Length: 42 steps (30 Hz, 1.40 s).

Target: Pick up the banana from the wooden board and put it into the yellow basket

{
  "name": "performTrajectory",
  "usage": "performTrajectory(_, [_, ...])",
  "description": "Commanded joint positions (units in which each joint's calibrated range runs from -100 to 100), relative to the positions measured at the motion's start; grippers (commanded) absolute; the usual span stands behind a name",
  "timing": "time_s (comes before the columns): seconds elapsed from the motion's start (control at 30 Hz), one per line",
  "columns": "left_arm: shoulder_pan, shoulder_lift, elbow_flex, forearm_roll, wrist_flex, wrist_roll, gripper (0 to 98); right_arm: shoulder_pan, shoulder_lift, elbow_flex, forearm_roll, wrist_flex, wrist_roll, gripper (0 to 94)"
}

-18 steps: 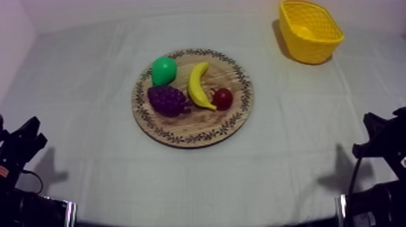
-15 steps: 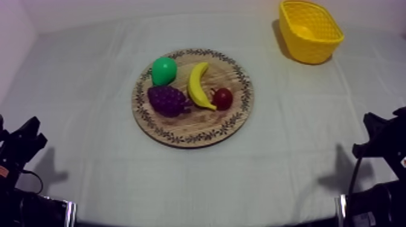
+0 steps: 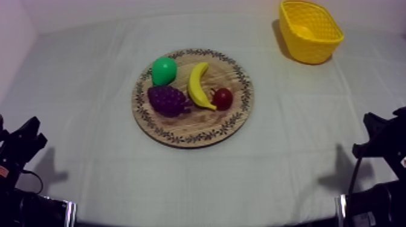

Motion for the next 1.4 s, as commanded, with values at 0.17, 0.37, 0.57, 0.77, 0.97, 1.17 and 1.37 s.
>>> performTrajectory(0.17, [0.0,0.0,0.0,0.00,0.0,0.0,0.0,0.0,0.0,0.0,0.0,0.0,0.0,0.6])
performTrajectory(0.37, [0.0,0.0,0.0,0.00,0.0,0.0,0.0,0.0,0.0,0.0,0.0,0.0,0.0,0.6])
performTrajectory(0.57, [0.0,0.0,0.0,0.00,0.0,0.0,0.0,0.0,0.0,0.0,0.0,0.0,0.0,0.6])
performTrajectory(0.77, [0.0,0.0,0.0,0.00,0.0,0.0,0.0,0.0,0.0,0.0,0.0,0.0,0.0,0.6])
performTrajectory(0.97, [0.0,0.0,0.0,0.00,0.0,0.0,0.0,0.0,0.0,0.0,0.0,0.0,0.0,0.6])
performTrajectory(1.17, [0.0,0.0,0.0,0.00,0.0,0.0,0.0,0.0,0.0,0.0,0.0,0.0,-1.2,0.5])
performTrajectory(1.37, [0.0,0.0,0.0,0.00,0.0,0.0,0.0,0.0,0.0,0.0,-0.2,-0.2,-3.7,0.6])
